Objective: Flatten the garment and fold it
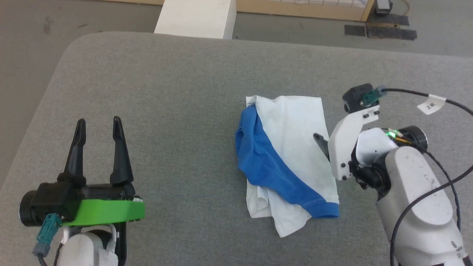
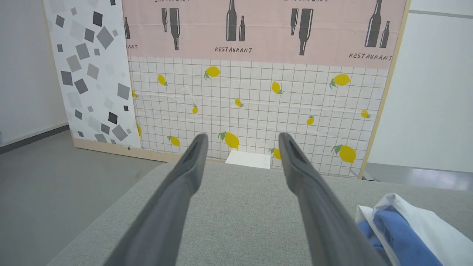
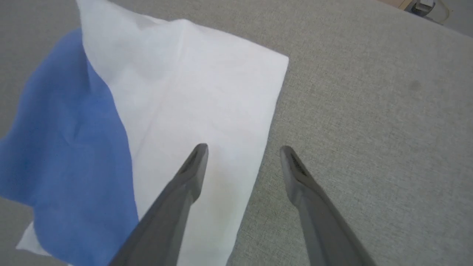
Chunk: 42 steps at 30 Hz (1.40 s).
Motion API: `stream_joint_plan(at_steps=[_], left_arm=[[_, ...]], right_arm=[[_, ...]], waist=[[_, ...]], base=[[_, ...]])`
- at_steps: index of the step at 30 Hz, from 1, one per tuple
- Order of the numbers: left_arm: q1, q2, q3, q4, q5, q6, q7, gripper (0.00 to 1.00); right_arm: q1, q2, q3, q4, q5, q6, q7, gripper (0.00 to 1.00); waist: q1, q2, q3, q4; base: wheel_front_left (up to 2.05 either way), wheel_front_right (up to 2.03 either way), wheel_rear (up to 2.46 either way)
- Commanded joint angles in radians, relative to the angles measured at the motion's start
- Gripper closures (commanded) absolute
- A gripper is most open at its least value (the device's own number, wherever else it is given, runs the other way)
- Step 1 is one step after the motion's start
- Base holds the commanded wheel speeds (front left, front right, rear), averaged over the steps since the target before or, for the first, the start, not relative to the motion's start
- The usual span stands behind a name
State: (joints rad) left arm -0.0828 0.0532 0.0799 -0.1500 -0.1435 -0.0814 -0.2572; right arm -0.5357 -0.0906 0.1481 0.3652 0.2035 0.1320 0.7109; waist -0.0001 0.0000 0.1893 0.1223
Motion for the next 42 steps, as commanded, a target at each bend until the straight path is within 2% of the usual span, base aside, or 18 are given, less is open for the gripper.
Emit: stream_joint_plan(at_steps=[1, 15, 16, 17, 18, 23, 27, 33, 34, 38, 42], left_arm=[[0.0, -0.003, -0.003, -0.005, 0.0, 0.004, -0.005, 0.0], [-0.023, -0.003, -0.017, 0.008, -0.012, 0.016, -0.005, 0.0], [-0.024, -0.003, -0.018, 0.009, -0.013, 0.016, -0.005, 0.0], [-0.025, -0.003, -0.019, 0.01, -0.013, 0.017, -0.005, 0.0], [-0.026, -0.003, -0.02, 0.011, -0.013, 0.017, -0.005, 0.0], [-0.018, -0.003, -0.011, 0.016, -0.013, 0.018, -0.005, 0.0], [0.002, -0.003, 0.002, 0.006, -0.009, 0.022, -0.005, 0.0], [0.009, -0.003, 0.01, 0.002, -0.005, 0.014, -0.005, 0.0], [-0.004, -0.003, 0.003, 0.0, 0.002, 0.009, -0.005, 0.0], [-0.038, 0.01, -0.001, -0.005, 0.018, 0.001, -0.005, 0.0], [-0.083, 0.027, -0.017, -0.005, 0.034, -0.006, -0.005, 0.0]], right_arm=[[0.018, 0.011, -0.01, 0.01, -0.021, -0.001, 0.013, 0.0], [0.036, 0.039, 0.038, 0.15, -0.048, -0.001, 0.051, 0.0], [0.034, 0.039, 0.037, 0.159, -0.045, -0.001, 0.055, 0.16], [0.029, 0.04, 0.038, 0.166, -0.044, -0.001, 0.055, 0.64], [0.022, 0.04, 0.039, 0.169, -0.041, -0.001, 0.051, 1.0], [-0.006, 0.021, 0.067, 0.145, -0.018, -0.001, 0.013, 1.0], [-0.02, -0.036, 0.136, 0.082, 0.021, -0.001, 0.002, 1.0], [-0.031, -0.18, 0.186, -0.028, 0.103, -0.001, 0.042, 1.0], [-0.041, -0.25, 0.184, -0.06, 0.129, -0.001, 0.064, 1.0], [-0.078, -0.31, 0.147, -0.055, 0.146, -0.001, 0.071, 1.0], [-0.129, -0.362, 0.105, -0.005, 0.125, -0.001, 0.049, 1.0]], waist=[[0.0001, 0.0, 0.021, 0.011], [0.0001, 0.0, 0.059, 0.038], [0.0001, 0.0, 0.059, 0.039], [0.0001, 0.0, 0.06, 0.04], [0.0001, 0.0, 0.059, 0.041], [0.0001, 0.0, 0.044, 0.026], [0.0001, 0.0, 0.035, -0.031], [0.0001, 0.0, 0.046, -0.182], [0.0001, 0.0, 0.072, -0.264], [0.0001, 0.0, 0.133, -0.356], [0.0001, 0.0, 0.2, -0.4]], base=[[0.0, 0.0, 0.0], [0.0, 0.0, 0.0], [0.0, 0.0, 0.0], [0.0, 0.0, 0.0], [0.0, 0.0, 0.0], [0.0, 0.0, 0.0], [0.0, 0.0, 0.0], [0.0, 0.0, 0.0], [0.0, 0.0, 0.0], [0.0, 0.0, 0.0], [0.0, 0.0, 0.0]])
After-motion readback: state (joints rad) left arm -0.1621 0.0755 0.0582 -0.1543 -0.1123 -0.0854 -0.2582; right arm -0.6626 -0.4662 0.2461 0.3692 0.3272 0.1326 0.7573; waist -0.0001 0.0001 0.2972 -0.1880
